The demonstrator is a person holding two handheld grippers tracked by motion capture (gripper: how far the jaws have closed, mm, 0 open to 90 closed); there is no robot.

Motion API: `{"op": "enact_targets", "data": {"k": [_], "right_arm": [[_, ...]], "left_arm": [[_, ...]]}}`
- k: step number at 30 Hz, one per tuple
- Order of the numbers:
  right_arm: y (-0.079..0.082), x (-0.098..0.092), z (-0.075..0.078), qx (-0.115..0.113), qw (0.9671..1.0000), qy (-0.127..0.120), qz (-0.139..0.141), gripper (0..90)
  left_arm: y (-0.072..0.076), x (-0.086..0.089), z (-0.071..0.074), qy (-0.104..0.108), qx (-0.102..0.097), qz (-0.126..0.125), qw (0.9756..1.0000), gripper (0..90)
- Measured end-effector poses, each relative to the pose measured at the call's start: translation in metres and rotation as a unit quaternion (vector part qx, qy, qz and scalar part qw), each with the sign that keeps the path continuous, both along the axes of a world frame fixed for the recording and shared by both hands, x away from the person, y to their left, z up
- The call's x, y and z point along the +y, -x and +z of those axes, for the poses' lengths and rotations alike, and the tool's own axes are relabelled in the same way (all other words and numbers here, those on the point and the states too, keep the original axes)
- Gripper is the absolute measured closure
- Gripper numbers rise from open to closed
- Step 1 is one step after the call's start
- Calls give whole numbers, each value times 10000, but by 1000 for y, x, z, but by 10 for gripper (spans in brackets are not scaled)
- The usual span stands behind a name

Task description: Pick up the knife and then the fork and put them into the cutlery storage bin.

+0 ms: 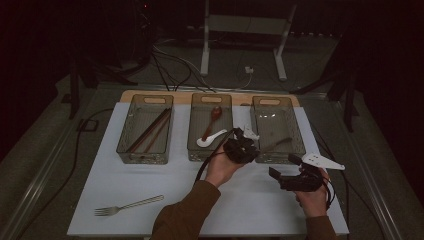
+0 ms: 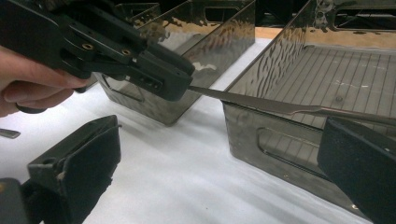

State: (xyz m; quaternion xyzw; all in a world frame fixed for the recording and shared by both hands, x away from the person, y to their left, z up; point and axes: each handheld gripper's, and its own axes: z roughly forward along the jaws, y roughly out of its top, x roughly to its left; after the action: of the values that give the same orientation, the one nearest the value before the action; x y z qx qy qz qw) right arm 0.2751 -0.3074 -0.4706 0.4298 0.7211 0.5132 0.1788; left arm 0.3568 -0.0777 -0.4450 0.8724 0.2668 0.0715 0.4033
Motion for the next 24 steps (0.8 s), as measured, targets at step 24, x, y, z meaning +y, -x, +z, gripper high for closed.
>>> {"op": "enact_targets", "data": {"k": [24], "right_arm": [[0, -4, 0, -12, 10000, -11, -37, 0]], "left_arm": [[-12, -26, -3, 375, -41, 441, 9983, 690]]}}
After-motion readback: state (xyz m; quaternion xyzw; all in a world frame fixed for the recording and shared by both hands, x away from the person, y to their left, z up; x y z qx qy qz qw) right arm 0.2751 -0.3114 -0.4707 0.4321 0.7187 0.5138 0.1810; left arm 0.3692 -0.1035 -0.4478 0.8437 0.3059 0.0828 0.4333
